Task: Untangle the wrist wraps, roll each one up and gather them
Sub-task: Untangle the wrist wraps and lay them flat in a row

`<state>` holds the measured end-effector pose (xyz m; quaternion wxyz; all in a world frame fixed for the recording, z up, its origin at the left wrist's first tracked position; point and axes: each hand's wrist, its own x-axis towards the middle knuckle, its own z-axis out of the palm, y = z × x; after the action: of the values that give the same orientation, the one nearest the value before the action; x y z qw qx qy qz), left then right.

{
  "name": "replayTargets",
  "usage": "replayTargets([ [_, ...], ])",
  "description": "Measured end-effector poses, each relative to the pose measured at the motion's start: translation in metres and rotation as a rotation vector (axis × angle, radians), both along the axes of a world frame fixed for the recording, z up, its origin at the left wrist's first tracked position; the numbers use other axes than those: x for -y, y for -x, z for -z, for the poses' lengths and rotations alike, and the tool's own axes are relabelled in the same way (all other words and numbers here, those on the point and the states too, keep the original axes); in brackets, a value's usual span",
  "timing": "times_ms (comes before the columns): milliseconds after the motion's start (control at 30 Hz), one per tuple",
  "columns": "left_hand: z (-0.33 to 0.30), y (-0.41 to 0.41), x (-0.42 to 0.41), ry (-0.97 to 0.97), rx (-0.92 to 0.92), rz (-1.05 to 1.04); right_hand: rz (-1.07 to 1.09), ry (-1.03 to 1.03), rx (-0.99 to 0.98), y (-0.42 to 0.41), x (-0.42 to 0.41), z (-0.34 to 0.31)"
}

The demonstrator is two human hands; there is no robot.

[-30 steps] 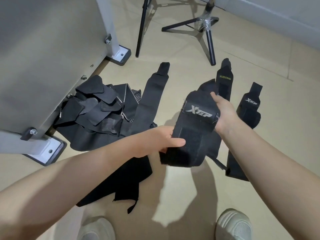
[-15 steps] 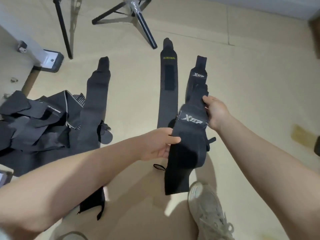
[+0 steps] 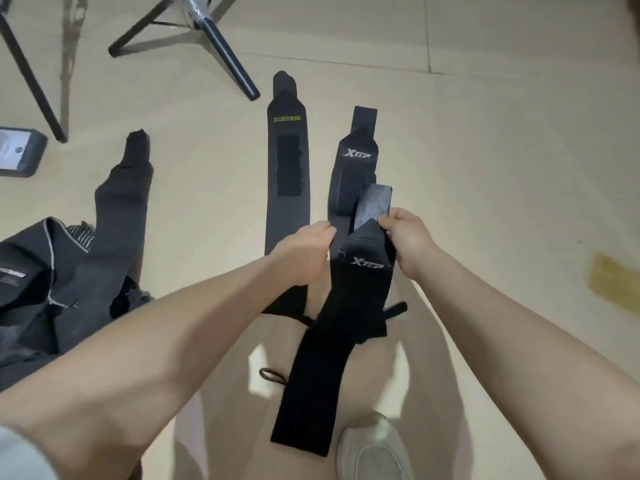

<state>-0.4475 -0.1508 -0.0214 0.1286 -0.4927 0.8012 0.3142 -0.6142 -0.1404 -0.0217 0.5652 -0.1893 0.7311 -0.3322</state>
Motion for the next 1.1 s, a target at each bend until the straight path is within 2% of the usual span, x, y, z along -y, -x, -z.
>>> replayTargets([
  [100, 0.025, 0.012, 0.038, 0.194, 0.115, 0.175, -0.088, -0.034, -0.084, 0.007, 0.010, 0.011],
  [200, 0.051, 0.019, 0.062, 0.299, 0.215, 0.312, -0.144, -0.022, -0.086, 0.012, 0.013, 0.023],
  [300, 0.064, 0.028, 0.075, 0.291, 0.241, 0.316, -0.202, -0.026, -0.123, 0.016, 0.017, 0.036],
  [433, 0.069, 0.036, 0.099, 0.396, 0.240, 0.381, -0.250, 0.028, -0.198, 0.015, 0.045, 0.043],
  [567, 0.069, 0.038, 0.116, 0.391, 0.226, 0.358, -0.290, 0.032, -0.332, 0.013, 0.073, 0.059],
  [700, 0.070, 0.036, 0.121, 0.355, 0.141, 0.331, -0.406, 0.019, -0.509, 0.016, 0.089, 0.074],
  [833, 0.067, 0.031, 0.127, 0.291, 0.078, 0.321, -0.362, -0.058, -0.522, 0.017, 0.103, 0.080],
  [900, 0.068, 0.030, 0.129, 0.206, 0.040, 0.261, -0.324, -0.114, -0.535, 0.011, 0.109, 0.079],
  [967, 0.064, 0.030, 0.123, 0.145, -0.084, 0.159, -0.348, -0.155, -0.617, 0.006, 0.113, 0.074],
  [1033, 0.065, 0.027, 0.109, 0.215, -0.191, 0.217, -0.340, -0.135, -0.694, 0.006, 0.113, 0.073],
  [1100, 0.069, 0.020, 0.093, 0.331, -0.199, 0.380, -0.244, -0.118, -0.689, 0.008, 0.108, 0.075],
])
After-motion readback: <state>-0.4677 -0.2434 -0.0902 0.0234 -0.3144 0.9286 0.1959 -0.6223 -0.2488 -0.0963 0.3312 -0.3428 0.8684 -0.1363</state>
